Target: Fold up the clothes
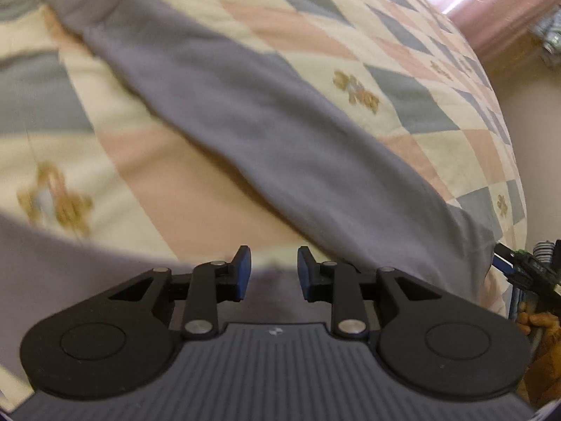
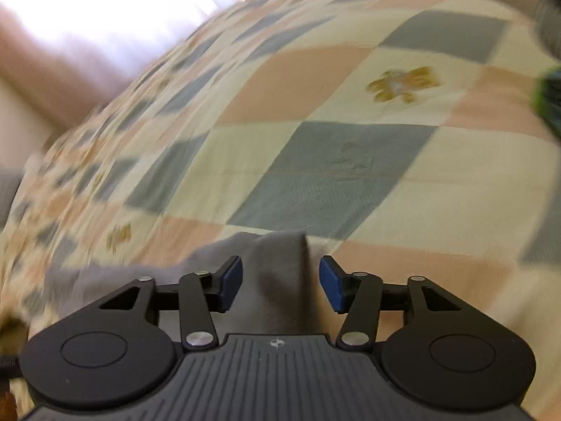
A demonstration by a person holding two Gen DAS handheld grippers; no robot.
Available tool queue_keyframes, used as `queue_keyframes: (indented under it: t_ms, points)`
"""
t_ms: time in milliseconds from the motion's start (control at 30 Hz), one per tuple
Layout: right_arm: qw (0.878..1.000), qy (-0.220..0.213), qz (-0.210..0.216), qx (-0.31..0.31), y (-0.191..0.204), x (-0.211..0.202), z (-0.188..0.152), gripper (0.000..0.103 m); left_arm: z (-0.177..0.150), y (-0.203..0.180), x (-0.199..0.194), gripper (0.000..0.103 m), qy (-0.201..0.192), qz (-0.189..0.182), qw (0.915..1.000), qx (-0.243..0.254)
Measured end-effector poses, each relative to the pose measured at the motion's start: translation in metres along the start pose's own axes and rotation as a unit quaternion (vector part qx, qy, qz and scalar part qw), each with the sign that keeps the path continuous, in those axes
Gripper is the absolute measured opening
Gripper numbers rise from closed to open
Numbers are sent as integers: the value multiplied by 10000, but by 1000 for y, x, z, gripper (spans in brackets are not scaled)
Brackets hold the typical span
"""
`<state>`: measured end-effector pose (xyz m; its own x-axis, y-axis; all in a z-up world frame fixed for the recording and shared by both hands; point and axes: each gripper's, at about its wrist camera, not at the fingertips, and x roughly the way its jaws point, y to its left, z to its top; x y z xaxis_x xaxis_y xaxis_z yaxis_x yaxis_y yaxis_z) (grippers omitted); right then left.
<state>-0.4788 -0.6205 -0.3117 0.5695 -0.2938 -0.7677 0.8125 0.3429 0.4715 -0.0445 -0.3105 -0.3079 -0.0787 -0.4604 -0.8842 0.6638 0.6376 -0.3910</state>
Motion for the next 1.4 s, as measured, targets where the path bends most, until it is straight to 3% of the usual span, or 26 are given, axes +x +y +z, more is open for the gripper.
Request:
queue_keyframes:
  t_ms: [67, 133, 167, 200, 267, 367, 433, 533, 600, 667, 700, 800, 900, 1000, 1033, 1100, 1133, 1167, 1267, 1300, 1367, 1400]
  points:
    - [9988, 230, 332, -260, -12, 19, 8, 67, -17, -9, 0, 24, -28, 120, 9999, -87]
    - [9959, 445, 657, -423, -20, 38, 14, 65, -30, -15, 0, 25, -59, 250, 9995, -165]
    - [9939, 525, 824, -503, -20, 46, 14, 34, -34, -15, -2, 25, -79, 303, 9993, -225]
    - [9919, 623, 940, -587, -17, 53, 15, 27, -38, -16, -3, 25, -100, 355, 9989, -286]
    - [9896, 577, 988, -868, -4, 50, 16, 23, -44, -20, -4, 25, -142, 440, 9985, -307]
    - [9945, 22, 781, -694, -1, 25, 22, 20, -50, -27, -3, 27, -154, 480, 9985, -201]
    - [9986, -180, 258, -420, -16, 22, 25, 20, -57, -29, 7, 30, -58, 564, 9983, -152]
    - [9994, 134, -201, -239, -34, 45, 21, 23, -69, -30, 20, 30, 81, 685, 9975, -122]
    - [9993, 69, -238, -264, -31, 46, 20, 31, -75, -33, 21, 30, 85, 679, 9976, -114]
    - [9991, -19, -318, -279, -26, 42, 21, 51, -76, -38, 19, 30, 68, 555, 9984, -85]
    - [9991, -53, -370, -214, -25, 35, 19, 55, -74, -41, 18, 30, 38, 439, 9990, -50]
    - [9997, -30, -72, 230, -35, 9, 0, 64, -61, -42, 20, 31, -76, -20, 9997, -242]
    - [9949, 149, 435, 900, -49, -12, -30, 65, -37, -36, 31, 40, -187, -634, 9944, -826]
    - [9911, 269, 652, 1131, -54, -19, -56, 65, -16, -32, 52, 39, -208, -885, 9894, -1131]
    - [9905, 277, 672, 1168, -54, -18, -61, 65, -11, -32, 60, 33, -193, -920, 9888, -1162]
    - [9894, 259, 768, 1204, -55, -15, -67, 58, 3, -37, 71, 12, -240, -870, 9909, -996]
    - [9915, 282, 725, 1047, -51, -13, -68, 27, 10, -41, 77, 5, -295, -774, 9930, -836]
    - [9945, 323, 573, 811, -47, -11, -68, 17, 16, -45, 80, 5, -373, -634, 9952, -646]
    - [9957, 317, 464, 740, -47, -12, -67, 17, 29, -49, 86, 6, -334, -413, 9979, -380]
    - [9951, 327, 479, 807, -49, -15, -68, 21, 28, -50, 82, 7, -310, -403, 9982, -304]
    - [9938, 313, 473, 958, -53, -27, -74, 48, 23, -50, 72, 22, -323, -308, 9989, -130]
    - [9929, 281, 481, 1055, -55, -37, -81, 53, 19, -49, 66, 27, -327, -237, 9992, -52]
